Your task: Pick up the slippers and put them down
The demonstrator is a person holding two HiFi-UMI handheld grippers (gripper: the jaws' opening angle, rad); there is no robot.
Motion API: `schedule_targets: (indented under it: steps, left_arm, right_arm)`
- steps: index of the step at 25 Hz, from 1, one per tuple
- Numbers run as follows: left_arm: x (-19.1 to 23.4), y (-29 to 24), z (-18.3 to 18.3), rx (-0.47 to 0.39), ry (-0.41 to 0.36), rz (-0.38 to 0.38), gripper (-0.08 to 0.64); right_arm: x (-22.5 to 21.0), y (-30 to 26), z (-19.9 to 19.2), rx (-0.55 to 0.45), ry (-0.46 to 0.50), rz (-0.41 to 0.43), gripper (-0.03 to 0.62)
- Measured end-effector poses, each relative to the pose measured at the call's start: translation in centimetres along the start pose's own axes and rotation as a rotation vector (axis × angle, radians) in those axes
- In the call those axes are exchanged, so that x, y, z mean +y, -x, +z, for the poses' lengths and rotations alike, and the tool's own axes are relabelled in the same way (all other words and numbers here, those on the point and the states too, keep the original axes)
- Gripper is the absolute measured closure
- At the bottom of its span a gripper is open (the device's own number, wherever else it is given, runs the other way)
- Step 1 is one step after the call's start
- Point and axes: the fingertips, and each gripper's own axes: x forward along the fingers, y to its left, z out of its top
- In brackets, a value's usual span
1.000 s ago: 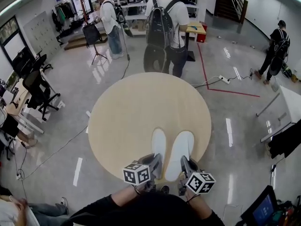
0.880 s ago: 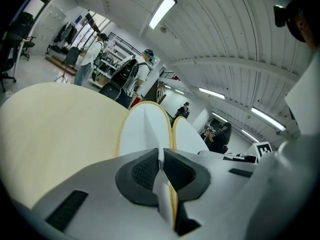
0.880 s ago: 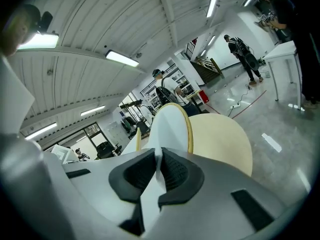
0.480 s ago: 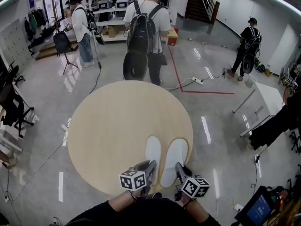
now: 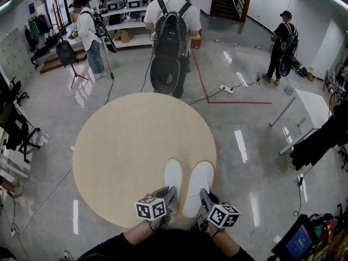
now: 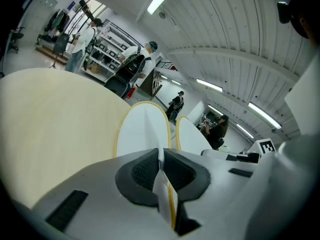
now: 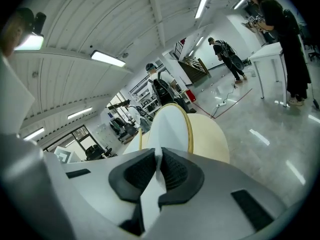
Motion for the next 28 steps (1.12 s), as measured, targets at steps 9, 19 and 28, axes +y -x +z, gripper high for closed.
schedule_targets:
  steps: [9, 19, 28]
  left_arm:
    - [-7.1, -9.4, -1.8, -0.047, 0.002, 0.151, 0.522]
    - [-6.0, -9.8, -1.5, -0.099, 0.077, 0.297, 0.522]
    - [-0.8, -16.0, 2.8, -0.141, 0.090, 0.212, 0.522]
  right_arm:
    - [-11.1, 0.2, 5.7, 0.083, -0.012, 0.146, 0.558]
    - [-15.0, -2.7, 8.5, 0.130, -0.031, 0.196, 0.558]
    - [-17.4, -9.3, 10.2, 0.129, 0.015, 0.137, 0.558]
